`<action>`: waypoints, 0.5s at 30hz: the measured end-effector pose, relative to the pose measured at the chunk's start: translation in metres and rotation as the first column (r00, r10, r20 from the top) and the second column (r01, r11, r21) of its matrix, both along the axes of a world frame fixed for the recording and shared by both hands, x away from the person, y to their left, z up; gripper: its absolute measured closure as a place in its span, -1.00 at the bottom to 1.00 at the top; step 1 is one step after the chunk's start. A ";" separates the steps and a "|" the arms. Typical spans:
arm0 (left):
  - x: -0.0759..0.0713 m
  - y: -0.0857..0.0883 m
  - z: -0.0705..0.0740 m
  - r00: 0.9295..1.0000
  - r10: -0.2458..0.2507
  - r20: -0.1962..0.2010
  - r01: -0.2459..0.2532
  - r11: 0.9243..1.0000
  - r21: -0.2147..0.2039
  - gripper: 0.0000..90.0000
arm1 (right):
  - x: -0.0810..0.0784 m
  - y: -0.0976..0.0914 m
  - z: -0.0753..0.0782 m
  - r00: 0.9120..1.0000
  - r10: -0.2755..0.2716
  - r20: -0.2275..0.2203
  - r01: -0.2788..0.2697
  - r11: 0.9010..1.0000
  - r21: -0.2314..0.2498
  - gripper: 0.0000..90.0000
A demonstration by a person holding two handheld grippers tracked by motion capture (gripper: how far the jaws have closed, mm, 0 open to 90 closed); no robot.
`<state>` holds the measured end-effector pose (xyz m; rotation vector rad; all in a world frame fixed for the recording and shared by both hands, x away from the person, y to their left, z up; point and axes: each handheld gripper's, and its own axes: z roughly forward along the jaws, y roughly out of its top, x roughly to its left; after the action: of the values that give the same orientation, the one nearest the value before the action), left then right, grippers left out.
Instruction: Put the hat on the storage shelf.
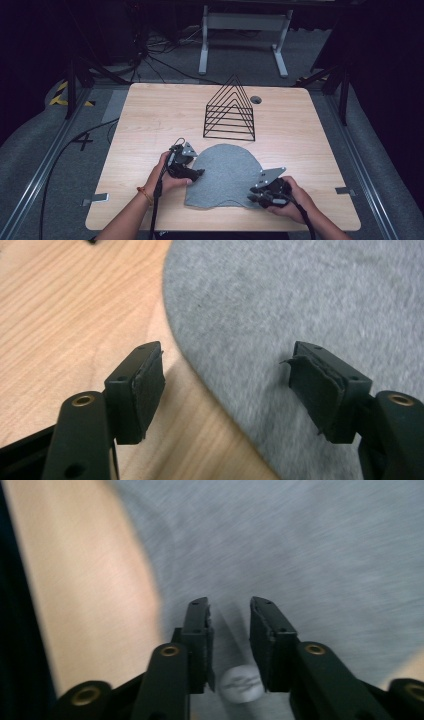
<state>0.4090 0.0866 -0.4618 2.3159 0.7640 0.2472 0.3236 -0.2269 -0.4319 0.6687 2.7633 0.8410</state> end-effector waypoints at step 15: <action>0.026 -0.007 -0.004 1.000 0.008 -0.005 -0.008 1.000 -0.026 -0.32 | 0.093 -0.025 -0.019 0.965 -0.260 0.040 0.258 0.964 0.065 -0.08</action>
<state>0.4352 0.0800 -0.4661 2.2905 0.7746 0.2340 0.4162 -0.2515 -0.4509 0.9816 2.5423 0.8701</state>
